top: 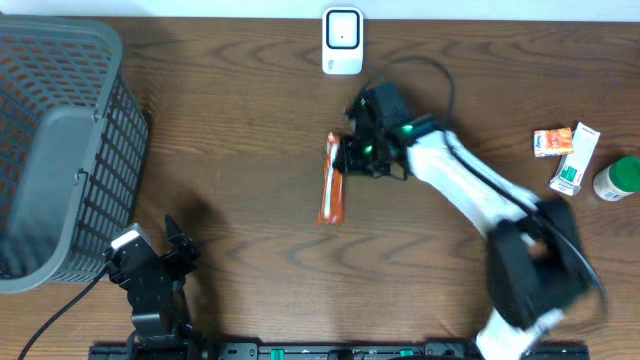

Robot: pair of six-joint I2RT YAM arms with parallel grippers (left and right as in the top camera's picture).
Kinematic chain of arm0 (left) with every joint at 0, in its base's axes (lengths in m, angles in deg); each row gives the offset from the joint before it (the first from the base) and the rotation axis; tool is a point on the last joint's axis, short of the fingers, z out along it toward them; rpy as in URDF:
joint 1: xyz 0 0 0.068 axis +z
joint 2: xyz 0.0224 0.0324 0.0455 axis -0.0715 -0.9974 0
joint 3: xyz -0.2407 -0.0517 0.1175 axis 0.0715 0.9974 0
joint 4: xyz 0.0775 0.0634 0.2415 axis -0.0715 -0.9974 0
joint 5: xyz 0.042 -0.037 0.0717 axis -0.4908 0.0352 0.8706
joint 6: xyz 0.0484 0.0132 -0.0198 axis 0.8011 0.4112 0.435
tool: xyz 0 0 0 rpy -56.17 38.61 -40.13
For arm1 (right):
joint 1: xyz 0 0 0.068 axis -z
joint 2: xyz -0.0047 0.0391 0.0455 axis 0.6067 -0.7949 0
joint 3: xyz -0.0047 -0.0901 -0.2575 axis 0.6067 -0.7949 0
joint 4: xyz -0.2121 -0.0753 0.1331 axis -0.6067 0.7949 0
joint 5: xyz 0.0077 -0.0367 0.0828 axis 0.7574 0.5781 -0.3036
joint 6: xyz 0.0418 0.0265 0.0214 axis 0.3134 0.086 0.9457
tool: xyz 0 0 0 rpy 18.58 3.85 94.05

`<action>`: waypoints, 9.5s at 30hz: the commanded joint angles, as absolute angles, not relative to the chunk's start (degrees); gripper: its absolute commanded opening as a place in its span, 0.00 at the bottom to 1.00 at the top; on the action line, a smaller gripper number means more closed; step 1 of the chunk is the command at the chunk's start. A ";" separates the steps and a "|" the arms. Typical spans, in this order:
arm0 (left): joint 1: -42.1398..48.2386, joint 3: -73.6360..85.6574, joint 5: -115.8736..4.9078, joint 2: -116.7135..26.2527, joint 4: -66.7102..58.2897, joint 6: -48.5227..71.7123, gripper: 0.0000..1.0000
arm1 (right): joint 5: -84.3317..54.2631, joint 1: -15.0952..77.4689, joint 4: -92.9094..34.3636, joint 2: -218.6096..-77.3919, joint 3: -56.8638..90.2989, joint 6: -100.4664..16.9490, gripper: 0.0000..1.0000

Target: Scan the item barcode

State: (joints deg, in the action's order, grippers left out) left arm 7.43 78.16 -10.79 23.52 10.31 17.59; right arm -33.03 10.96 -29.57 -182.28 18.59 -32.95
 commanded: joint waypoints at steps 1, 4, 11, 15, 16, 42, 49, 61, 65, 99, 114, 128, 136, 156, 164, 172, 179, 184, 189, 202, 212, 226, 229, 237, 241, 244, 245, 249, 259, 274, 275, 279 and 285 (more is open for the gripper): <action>7.56 78.60 -10.00 23.67 10.29 17.27 0.84 | -35.59 10.81 -29.96 -172.93 19.35 -42.48 0.01; 7.56 78.60 -10.00 23.67 10.29 17.27 0.84 | -35.61 10.63 -30.18 -168.62 19.35 -44.16 0.01; 7.56 78.60 -10.00 23.67 10.29 17.27 0.84 | -36.47 10.70 -29.26 -166.81 19.15 -44.43 0.01; 7.56 78.60 -10.00 23.67 10.29 17.27 0.84 | -38.32 10.70 -28.93 -166.81 19.07 -45.82 0.01; 7.56 78.60 -10.00 23.67 10.29 17.29 0.84 | -39.04 10.70 -29.28 -166.81 19.07 -46.50 0.01; 7.56 78.60 -10.00 23.67 10.29 17.27 0.84 | 7.47 8.64 -84.39 -186.57 19.11 -83.64 0.01; 7.56 78.60 -10.00 23.67 10.29 17.29 0.84 | 9.43 8.58 -104.78 -199.18 24.09 -96.07 0.01; 7.56 78.60 -10.00 23.67 10.29 17.27 0.84 | 7.75 9.17 -97.65 -221.15 52.62 -104.31 0.01; 7.56 78.60 -10.00 23.67 10.29 17.27 0.84 | 9.89 8.60 -96.23 -224.25 53.78 -108.66 0.01; 7.56 78.60 -10.00 23.67 10.29 17.27 0.84 | 28.41 27.24 -16.13 -193.52 53.64 -89.21 0.01; 7.56 78.60 -10.00 23.67 10.29 17.27 0.84 | 2.88 49.97 -13.81 -193.61 41.36 -70.19 0.01; 7.56 78.60 -10.00 23.67 10.29 17.27 0.84 | -4.34 40.14 -13.37 -176.45 44.29 -61.95 0.01; 7.56 78.60 -10.00 23.67 10.29 17.27 0.84 | -8.38 27.94 -9.26 -158.90 44.29 -57.80 0.77; 7.56 78.60 -10.00 23.67 10.29 17.29 0.84 | 3.49 21.71 -6.97 -129.70 44.29 -73.12 0.99; 7.56 78.60 -10.00 23.67 10.29 17.29 0.84 | 3.69 21.76 -12.45 -125.78 44.27 -73.08 0.99; 7.56 78.60 -10.00 23.67 10.29 17.27 0.84 | -2.63 29.80 -21.09 -121.65 43.20 -70.85 0.99; 7.56 78.60 -10.00 23.67 10.29 17.27 0.84 | -4.97 33.45 -29.55 -109.02 31.55 -69.34 0.99; 7.56 78.60 -10.00 23.67 10.29 17.27 0.84 | -6.00 33.62 -35.53 -96.98 16.64 -66.70 0.99; 7.56 78.60 -10.00 23.67 10.29 17.29 0.84 | -6.02 34.43 -43.27 -88.28 0.69 -59.03 0.99; 7.56 78.60 -10.00 23.67 10.29 17.27 0.84 | -5.25 35.90 -70.31 -79.56 -35.16 -53.34 0.99; 7.56 78.60 -10.00 23.67 10.29 17.27 0.84 | -2.28 36.55 -70.00 -77.50 -43.95 -53.36 0.99; 7.56 78.60 -10.00 23.67 10.29 17.29 0.84 | 1.70 37.73 -63.71 -77.50 -56.84 -43.59 0.99; 7.56 78.60 -10.00 23.67 10.29 17.27 0.84 | 1.48 38.41 -58.44 -77.50 -56.84 -43.44 0.99; 7.56 78.60 -10.00 23.67 10.29 17.27 0.84 | 0.21 38.43 -58.46 -77.52 -56.84 -43.90 0.99; 7.56 78.60 -10.00 23.67 10.29 17.27 0.84 | 0.21 38.43 -58.46 -77.52 -56.84 -43.92 0.99; 7.56 78.60 -10.00 23.67 10.29 17.27 0.84 | 0.21 38.43 -58.46 -77.52 -56.84 -43.92 0.99; 7.56 78.60 -10.00 23.67 10.29 17.27 0.84 | 0.19 38.43 -58.46 -77.52 -56.84 -43.92 0.99; 7.56 78.60 -10.00 23.67 10.29 17.27 0.84 | 0.19 38.43 -58.46 -77.52 -56.84 -43.92 0.99; 7.56 78.60 -8.82 24.00 6.99 17.46 0.84 | 0.21 38.43 -58.46 -77.52 -56.84 -43.92 0.99; 3.26 78.73 -5.56 26.32 5.92 18.34 0.84 | 0.21 38.43 -58.46 -77.50 -56.84 -43.92 0.99; 2.91 79.12 -4.99 26.32 7.80 18.36 0.84 | 0.19 38.43 -58.46 -77.50 -56.84 -43.92 0.99; 1.73 81.40 -5.04 26.32 16.00 19.28 0.84 | 0.21 38.43 -58.46 -77.52 -56.84 -43.92 0.99; 1.55 81.81 -4.34 26.32 17.46 24.26 0.84 | 0.19 38.43 -58.46 -77.52 -56.84 -43.92 0.99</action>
